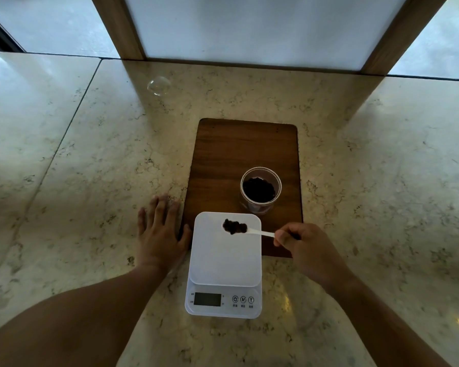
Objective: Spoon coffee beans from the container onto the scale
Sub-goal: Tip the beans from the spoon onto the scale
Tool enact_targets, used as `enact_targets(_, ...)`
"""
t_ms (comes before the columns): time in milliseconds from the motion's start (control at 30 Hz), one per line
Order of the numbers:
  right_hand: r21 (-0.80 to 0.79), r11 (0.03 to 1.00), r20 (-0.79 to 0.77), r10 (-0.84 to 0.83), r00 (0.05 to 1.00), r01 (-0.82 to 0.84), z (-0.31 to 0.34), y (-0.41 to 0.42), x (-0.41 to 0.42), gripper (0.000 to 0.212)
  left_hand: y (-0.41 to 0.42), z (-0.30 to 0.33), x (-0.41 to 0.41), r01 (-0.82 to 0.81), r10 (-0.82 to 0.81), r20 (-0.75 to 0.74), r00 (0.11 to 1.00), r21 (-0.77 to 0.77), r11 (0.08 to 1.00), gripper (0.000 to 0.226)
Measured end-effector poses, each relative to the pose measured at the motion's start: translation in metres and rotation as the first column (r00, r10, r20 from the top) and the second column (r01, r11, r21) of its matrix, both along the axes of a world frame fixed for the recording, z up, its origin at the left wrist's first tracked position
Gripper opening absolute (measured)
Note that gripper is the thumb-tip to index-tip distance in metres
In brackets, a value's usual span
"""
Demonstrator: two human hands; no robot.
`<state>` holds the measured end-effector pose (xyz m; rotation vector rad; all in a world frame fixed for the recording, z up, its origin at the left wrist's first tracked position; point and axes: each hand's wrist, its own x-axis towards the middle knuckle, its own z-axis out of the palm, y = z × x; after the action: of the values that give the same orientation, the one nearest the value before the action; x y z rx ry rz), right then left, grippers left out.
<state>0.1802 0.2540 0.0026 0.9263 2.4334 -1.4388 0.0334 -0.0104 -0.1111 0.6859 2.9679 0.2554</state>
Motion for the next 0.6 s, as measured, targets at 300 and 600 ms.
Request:
enact_targets(300, 0.137, 0.99, -0.103, 0.044, 0.994, -0.029, -0.025, -0.017, 0.017, 0.024, 0.001, 0.001, 0.0, -0.005, 0.005, 0.004, 1.0, 0.012, 1.0, 0.07)
enact_targets(600, 0.314, 0.947, -0.245, 0.144, 0.959, -0.062, -0.029, -0.022, 0.025, 0.016, 0.001, -0.001, 0.0, -0.01, 0.01, -0.007, 1.0, 0.021, 1.0, 0.069)
